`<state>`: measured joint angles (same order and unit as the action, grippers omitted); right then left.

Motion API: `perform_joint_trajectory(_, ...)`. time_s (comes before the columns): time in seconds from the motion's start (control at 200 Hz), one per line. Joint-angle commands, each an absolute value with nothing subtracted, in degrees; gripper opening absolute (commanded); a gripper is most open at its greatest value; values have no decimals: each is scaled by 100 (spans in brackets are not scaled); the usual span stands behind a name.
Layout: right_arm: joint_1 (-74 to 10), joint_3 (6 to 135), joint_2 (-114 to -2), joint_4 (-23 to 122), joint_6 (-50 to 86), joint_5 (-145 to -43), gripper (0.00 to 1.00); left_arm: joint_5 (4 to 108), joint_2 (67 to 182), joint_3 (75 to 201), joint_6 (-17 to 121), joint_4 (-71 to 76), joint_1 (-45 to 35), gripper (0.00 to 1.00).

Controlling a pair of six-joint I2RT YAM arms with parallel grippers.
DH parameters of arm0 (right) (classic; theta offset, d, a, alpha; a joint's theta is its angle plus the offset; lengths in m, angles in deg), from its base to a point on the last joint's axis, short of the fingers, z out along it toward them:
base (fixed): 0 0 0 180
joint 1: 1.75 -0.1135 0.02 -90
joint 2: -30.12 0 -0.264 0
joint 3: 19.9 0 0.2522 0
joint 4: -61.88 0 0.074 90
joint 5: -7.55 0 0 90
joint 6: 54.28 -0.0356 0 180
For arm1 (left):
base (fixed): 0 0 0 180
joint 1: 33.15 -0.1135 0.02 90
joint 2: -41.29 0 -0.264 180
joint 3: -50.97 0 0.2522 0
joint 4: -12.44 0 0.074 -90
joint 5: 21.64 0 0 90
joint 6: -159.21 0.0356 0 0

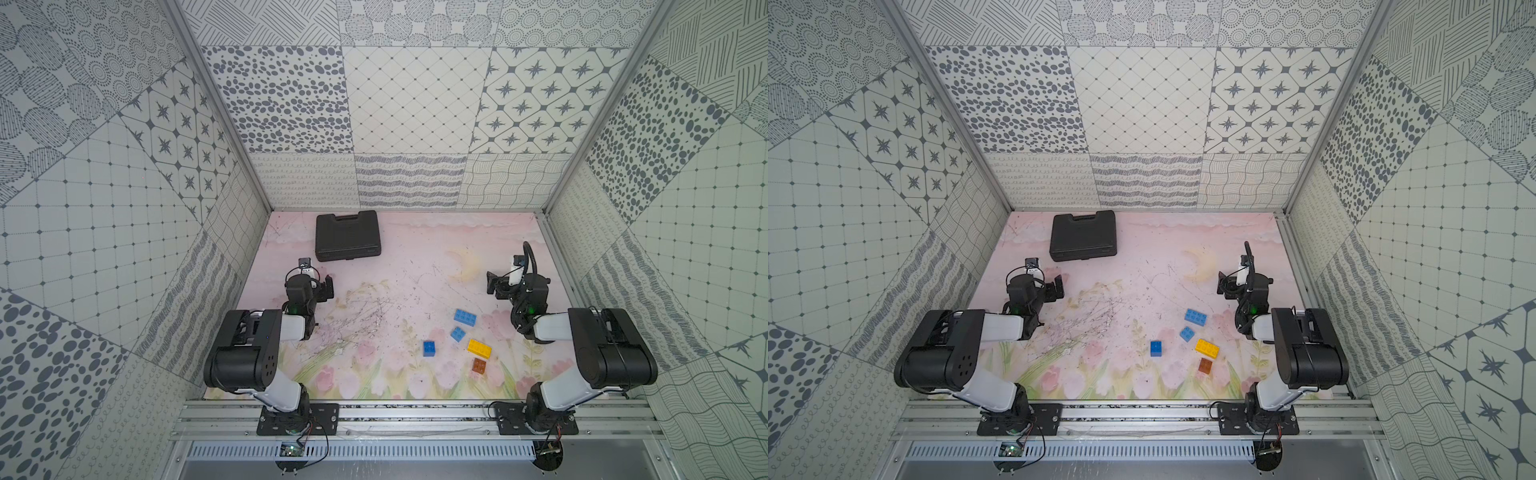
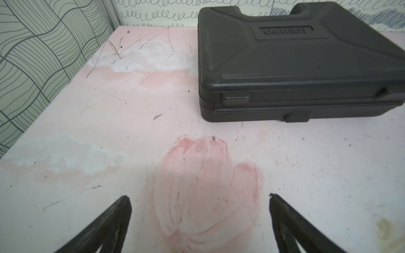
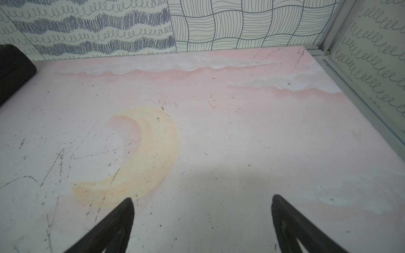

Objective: Assemble the letter f with lego
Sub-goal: Pick up the lego brick from the center of the board.

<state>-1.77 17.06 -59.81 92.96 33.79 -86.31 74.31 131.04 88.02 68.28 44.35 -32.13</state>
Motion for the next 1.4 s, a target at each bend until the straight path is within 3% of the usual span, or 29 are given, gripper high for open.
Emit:
perform_joint_trajectory(0.0, -175, 1735, -5904, 9611, 3362, -8675, 98, 7384, 13130, 8841, 6937, 4650, -3220, 99)
perform_joint_trajectory(0.725, -220, 1742, -5888, 9598, 3346, -8452, 98, 7390, 13137, 8847, 6938, 4649, -3222, 99)
perform_joint_trajectory(0.82, -246, 1765, -5763, 9501, 3167, -7924, 98, 8001, 12965, 8952, 6810, 4360, -3149, 99)
perform_joint_trajectory(0.95, -280, 2153, -5230, 8280, 3151, -7700, 98, 8917, 12489, 9851, 6420, 2212, -3090, 99)
perform_joint_trajectory(1.185, -356, 3119, -4079, 5781, 2318, -7241, 98, 9292, 11742, 10528, 5805, 763, -2434, 99)
perform_joint_trajectory(1.395, -962, 4355, -3857, 3339, 2227, -7515, 98, 8337, 11180, 11586, 5187, -903, -2012, 99)
